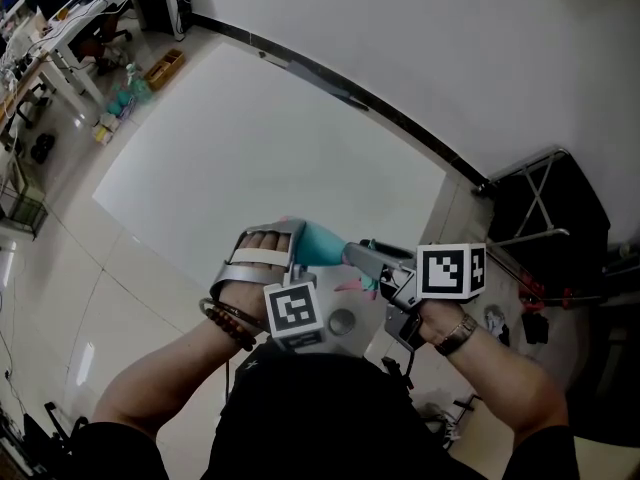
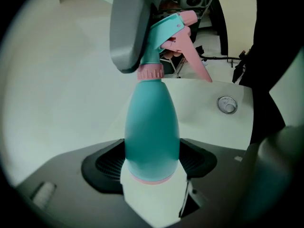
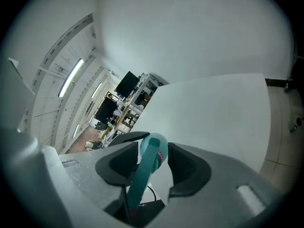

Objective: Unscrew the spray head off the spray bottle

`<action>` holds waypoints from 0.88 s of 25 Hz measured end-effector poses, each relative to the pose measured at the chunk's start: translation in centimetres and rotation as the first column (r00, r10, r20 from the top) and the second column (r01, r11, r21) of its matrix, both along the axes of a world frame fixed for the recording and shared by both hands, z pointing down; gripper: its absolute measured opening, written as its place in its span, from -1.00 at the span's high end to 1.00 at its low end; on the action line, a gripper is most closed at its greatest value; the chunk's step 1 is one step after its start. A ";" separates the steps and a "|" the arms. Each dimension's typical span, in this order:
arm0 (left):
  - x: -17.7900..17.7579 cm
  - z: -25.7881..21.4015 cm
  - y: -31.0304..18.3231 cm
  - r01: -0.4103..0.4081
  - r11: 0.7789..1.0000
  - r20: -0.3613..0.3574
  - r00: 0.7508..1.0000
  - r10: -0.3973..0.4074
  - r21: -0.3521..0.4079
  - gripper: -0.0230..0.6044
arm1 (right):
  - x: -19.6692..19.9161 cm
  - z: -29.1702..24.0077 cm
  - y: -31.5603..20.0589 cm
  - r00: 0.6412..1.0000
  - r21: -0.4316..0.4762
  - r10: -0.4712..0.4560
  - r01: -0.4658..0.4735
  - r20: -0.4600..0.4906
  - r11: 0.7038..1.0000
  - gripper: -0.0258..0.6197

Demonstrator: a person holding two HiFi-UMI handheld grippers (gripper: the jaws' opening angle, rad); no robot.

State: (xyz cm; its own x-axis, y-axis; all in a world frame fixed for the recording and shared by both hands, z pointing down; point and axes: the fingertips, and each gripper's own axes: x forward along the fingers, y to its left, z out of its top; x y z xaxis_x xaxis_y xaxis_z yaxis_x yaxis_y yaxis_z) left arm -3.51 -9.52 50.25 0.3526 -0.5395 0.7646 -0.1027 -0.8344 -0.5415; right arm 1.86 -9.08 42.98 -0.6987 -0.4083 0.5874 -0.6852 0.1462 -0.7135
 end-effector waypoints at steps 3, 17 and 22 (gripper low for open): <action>-0.4 1.0 0.3 0.012 0.998 -0.015 1.000 -0.013 -0.060 -0.28 | 0.5 -0.7 -0.5 1.000 0.037 0.008 -0.008 0.000 0.999 0.30; -0.5 4.4 -1.4 0.156 0.910 -0.307 0.908 -0.285 -0.383 -0.28 | 4.0 -4.5 -2.6 0.995 0.282 0.077 -0.055 -0.068 0.958 0.25; -0.4 4.7 -3.1 0.198 0.888 -0.405 0.834 -0.375 -0.416 -0.28 | 4.5 -4.3 -2.1 0.991 0.313 0.074 -0.036 -0.110 0.949 0.25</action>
